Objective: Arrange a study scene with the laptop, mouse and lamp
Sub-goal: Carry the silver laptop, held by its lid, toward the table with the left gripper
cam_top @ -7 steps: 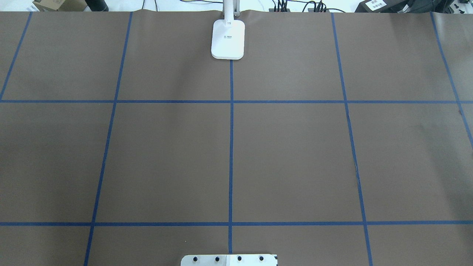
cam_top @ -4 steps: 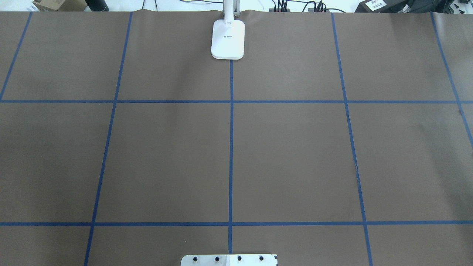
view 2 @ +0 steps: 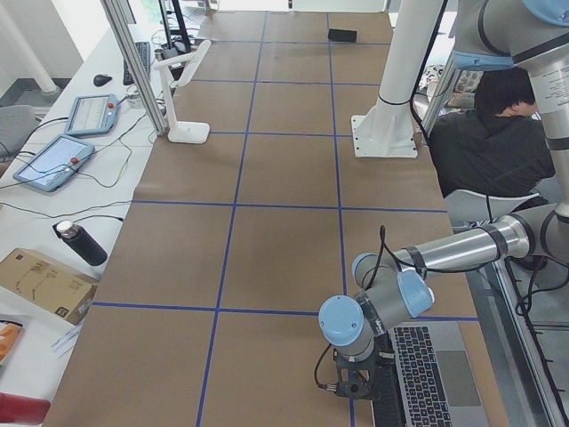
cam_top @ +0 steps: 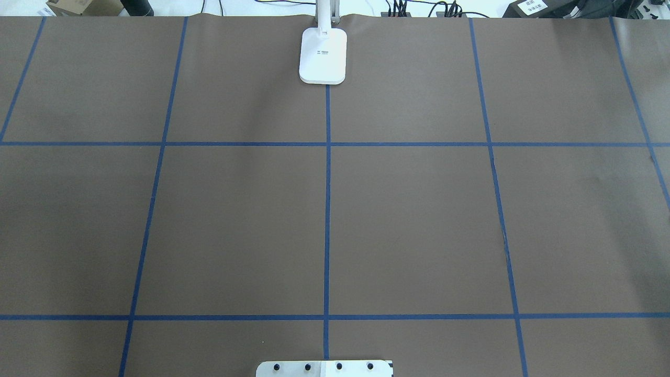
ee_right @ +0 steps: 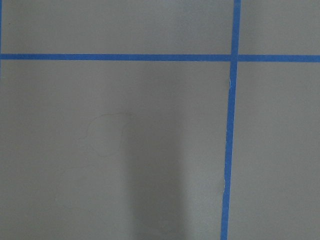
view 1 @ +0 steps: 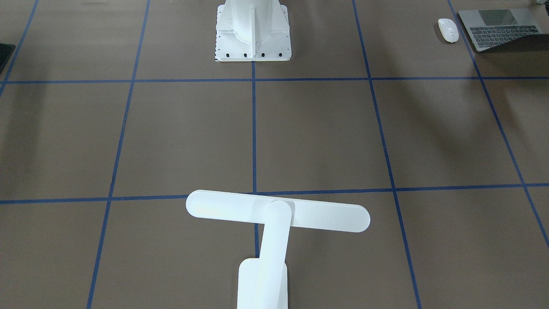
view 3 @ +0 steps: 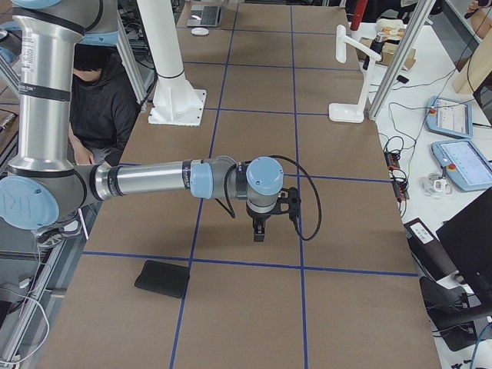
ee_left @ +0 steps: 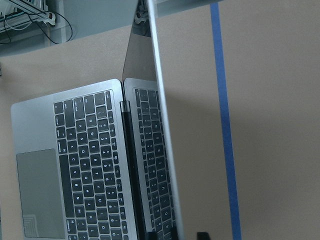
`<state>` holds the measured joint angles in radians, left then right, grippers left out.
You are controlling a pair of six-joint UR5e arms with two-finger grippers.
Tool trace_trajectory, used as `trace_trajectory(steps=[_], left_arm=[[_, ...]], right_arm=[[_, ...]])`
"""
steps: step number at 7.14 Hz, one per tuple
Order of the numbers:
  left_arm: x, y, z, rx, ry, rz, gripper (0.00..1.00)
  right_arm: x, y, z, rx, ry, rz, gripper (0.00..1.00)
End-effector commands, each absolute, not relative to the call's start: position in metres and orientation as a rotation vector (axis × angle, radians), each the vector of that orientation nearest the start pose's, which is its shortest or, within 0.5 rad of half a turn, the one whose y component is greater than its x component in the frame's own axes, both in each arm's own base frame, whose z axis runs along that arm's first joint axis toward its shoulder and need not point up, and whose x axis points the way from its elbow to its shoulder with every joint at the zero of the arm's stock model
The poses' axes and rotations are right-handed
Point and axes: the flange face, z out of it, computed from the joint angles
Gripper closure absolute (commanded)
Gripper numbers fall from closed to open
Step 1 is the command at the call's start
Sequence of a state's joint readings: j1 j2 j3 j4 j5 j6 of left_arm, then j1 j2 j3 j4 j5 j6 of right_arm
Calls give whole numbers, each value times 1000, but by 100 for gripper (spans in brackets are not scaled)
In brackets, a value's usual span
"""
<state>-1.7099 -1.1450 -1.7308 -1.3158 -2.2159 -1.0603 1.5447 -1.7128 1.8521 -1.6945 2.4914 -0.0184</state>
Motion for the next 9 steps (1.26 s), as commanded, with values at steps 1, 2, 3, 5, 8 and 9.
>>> trace_trajectory(steps=[1, 2, 3, 5, 8, 9], left_arm=[[-124, -245, 722, -828, 359, -1354, 100], [-132, -250, 700, -811, 376, -1374, 100], [-146, -258, 685, -789, 402, -1411, 100], [-191, -298, 631, -677, 377, -1466, 100], [-217, -377, 485, -606, 391, -1452, 100], [-197, -402, 446, -568, 389, -1390, 100]], right_arm=[[43, -430, 583, 19, -922, -51, 0], [43, -428, 585, 14, -922, -50, 0], [44, -424, 582, 18, -921, -50, 0], [50, -406, 588, 6, -920, -29, 0], [57, -391, 603, -23, -916, 5, 0], [63, -386, 606, -24, -918, 25, 0]])
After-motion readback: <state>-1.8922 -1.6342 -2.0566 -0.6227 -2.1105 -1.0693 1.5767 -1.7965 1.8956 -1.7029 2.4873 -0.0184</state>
